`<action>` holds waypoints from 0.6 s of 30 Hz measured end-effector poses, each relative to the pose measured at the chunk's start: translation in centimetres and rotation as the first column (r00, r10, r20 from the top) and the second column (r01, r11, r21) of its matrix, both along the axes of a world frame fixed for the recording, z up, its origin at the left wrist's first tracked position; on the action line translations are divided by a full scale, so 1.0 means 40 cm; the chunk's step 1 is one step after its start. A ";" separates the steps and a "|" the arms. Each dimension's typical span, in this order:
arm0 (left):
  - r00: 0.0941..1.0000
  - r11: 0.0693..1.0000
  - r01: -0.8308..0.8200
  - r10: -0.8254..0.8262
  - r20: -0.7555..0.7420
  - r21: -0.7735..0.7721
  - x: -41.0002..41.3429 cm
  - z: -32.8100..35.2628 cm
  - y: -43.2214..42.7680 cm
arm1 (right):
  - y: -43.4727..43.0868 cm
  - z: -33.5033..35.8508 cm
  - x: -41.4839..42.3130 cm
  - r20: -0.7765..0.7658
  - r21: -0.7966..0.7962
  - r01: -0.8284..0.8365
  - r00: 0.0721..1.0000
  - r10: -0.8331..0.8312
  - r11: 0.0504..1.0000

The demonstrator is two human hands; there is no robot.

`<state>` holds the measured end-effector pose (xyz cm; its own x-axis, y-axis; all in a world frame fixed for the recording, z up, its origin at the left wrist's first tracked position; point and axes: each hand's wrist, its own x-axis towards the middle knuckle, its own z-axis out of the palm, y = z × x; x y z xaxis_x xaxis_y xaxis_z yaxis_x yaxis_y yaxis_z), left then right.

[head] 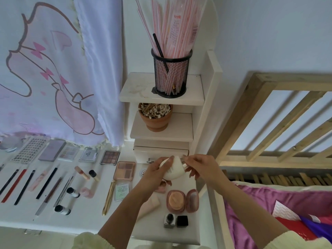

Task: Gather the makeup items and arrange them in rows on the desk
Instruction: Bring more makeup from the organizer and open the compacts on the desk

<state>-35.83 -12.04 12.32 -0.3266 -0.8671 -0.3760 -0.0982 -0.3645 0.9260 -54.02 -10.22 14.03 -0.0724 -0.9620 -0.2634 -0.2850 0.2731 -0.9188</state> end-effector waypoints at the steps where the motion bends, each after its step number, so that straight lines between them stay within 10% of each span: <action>1: 1.000 1.000 -0.011 0.011 -0.001 0.018 0.001 -0.002 -0.001 | 0.000 -0.002 -0.004 -0.019 -0.021 -0.001 1.000 0.001 1.000; 18: 0.993 0.958 0.005 0.030 -0.117 0.286 0.008 -0.001 -0.020 | 0.006 0.012 -0.015 0.045 -0.133 -0.141 0.988 0.148 0.981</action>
